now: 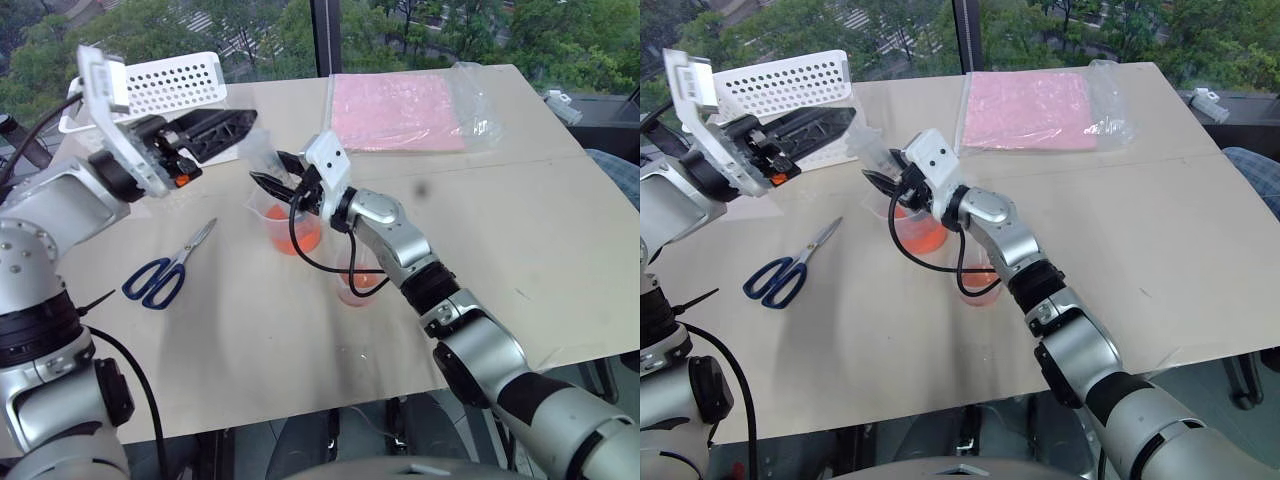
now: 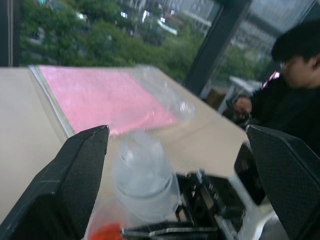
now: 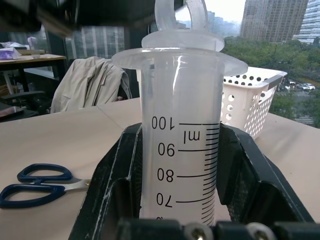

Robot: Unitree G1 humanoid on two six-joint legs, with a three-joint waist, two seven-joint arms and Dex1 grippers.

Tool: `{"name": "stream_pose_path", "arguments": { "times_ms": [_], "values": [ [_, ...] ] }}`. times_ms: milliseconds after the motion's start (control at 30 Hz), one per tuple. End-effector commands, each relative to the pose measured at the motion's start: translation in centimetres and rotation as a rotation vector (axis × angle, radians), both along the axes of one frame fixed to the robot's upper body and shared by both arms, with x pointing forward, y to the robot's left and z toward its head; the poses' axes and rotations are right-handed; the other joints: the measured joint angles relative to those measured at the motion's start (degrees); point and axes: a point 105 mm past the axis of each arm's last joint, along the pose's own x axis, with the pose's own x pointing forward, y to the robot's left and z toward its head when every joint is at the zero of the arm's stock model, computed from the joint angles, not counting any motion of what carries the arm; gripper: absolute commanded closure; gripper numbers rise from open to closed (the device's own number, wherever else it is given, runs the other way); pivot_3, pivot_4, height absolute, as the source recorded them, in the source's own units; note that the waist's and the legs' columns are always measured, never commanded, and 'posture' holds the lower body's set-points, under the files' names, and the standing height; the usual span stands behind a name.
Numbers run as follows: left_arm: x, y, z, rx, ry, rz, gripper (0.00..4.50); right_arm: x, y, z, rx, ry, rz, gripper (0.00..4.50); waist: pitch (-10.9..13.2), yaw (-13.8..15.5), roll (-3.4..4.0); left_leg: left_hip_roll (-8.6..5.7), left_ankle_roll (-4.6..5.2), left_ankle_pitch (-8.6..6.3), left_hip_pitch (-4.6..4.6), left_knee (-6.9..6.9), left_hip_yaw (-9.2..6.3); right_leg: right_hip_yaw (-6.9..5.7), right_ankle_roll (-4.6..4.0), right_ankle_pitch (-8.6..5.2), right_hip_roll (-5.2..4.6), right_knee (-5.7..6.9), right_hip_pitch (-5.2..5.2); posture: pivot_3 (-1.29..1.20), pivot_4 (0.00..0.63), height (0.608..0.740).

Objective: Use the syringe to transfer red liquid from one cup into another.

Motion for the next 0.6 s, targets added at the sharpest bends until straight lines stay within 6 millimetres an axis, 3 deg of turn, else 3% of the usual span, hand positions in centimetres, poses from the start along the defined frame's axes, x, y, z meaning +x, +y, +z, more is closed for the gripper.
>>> {"name": "stream_pose_path", "arguments": {
  "times_ms": [33, 300, 400, 600],
  "values": [
    [0.3, 1.3, 0.1, 0.029, -0.008, 0.079, 0.0, -3.2, 3.3, 1.8, 0.107, -0.019, 0.112, 2.97, 0.0, 0.13, 0.0, 0.0, 0.0, 0.0, 0.0, 0.01, -0.01, 0.0, 0.0, 0.0, 0.0, 0.0, 0.0, 0.0, 0.15, 0.74],
    [0.3, 0.2, 0.6, -0.015, -0.02, 0.043, 0.0, -3.6, 3.5, 1.7, 0.095, -0.039, 0.121, 2.97, 0.02, 0.42, -0.05, 0.0, 0.0, 0.0, -0.01, 0.04, -0.02, -0.01, 0.0, 0.0, -0.02, -0.01, 0.01, 0.0, 0.15, 0.74],
    [-0.8, 0.1, 0.6, -0.046, -0.001, -0.02, 0.0, -3.6, 3.5, 1.6, 0.094, -0.04, 0.119, 2.97, 0.03, 0.16, -0.06, 0.0, 0.0, 0.0, -0.01, 0.03, -0.02, 0.0, 0.0, 0.0, -0.01, 0.0, 0.0, 0.0, 0.15, 0.74],
    [-2.8, 2.3, -0.2, -0.086, 0.043, -0.055, 0.0, -3.4, 3.5, 1.6, 0.091, -0.032, 0.111, 2.97, 0.03, -0.27, -0.05, 0.02, -0.01, 0.01, -0.01, 0.01, -0.01, 0.04, 0.0, 0.0, 0.0, 0.02, -0.05, 0.0, 0.15, 0.74]
  ]
}}
